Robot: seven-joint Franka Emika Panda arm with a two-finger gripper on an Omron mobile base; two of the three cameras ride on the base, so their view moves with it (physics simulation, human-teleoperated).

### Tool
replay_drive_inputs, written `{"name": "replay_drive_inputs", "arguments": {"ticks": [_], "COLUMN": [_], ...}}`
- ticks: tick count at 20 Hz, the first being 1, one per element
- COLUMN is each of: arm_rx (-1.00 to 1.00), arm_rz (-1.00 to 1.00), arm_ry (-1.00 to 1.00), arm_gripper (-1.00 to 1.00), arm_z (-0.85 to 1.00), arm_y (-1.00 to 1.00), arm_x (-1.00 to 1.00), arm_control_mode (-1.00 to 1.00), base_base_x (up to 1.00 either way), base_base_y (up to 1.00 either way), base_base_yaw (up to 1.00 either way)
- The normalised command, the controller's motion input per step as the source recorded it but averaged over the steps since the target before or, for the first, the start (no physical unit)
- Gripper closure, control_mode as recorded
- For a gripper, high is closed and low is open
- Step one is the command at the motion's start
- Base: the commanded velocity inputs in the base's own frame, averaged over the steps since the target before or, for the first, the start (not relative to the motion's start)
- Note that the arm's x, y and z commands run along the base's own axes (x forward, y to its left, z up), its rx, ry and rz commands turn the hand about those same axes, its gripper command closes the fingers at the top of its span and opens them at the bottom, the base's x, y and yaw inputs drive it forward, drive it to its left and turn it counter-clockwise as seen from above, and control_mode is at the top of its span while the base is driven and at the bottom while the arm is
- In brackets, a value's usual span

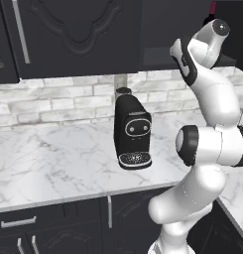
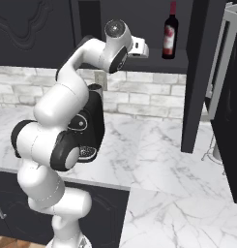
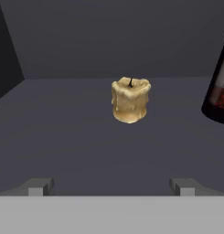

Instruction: Get the candle and the wine from the cabinet and move them to the dining counter.

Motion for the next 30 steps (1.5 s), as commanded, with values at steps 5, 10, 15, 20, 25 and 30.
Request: {"name": "replay_drive_inputs", "arguments": {"ticks": [5, 10, 15, 20, 25, 30], "arm_rx": [0.0, 0.0, 0.0, 0.0, 0.0, 0.0], "arm_rz": [0.0, 0.0, 0.0, 0.0, 0.0, 0.0], "arm_ry": [0.0, 0.0, 0.0, 0.0, 0.0, 0.0], "arm_gripper": [-1.0, -1.0, -1.0, -1.0, -1.0, -1.0], "arm_z": [0.0, 0.0, 0.0, 0.0, 0.0, 0.0], "arm_y": [-0.02, -0.07, -0.09, -0.09, -0.14, -0.22], "arm_x": [0.42, 0.42, 0.34, 0.38, 0.32, 0.28], "arm_control_mode": [-1.0, -1.0, -1.0, -1.0, -1.0, -1.0], "base_base_x": [0.0, 0.0, 0.0, 0.0, 0.0, 0.0], "base_base_y": [0.0, 0.0, 0.0, 0.0, 0.0, 0.0], "base_base_yaw": [0.0, 0.0, 0.0, 0.0, 0.0, 0.0]}}
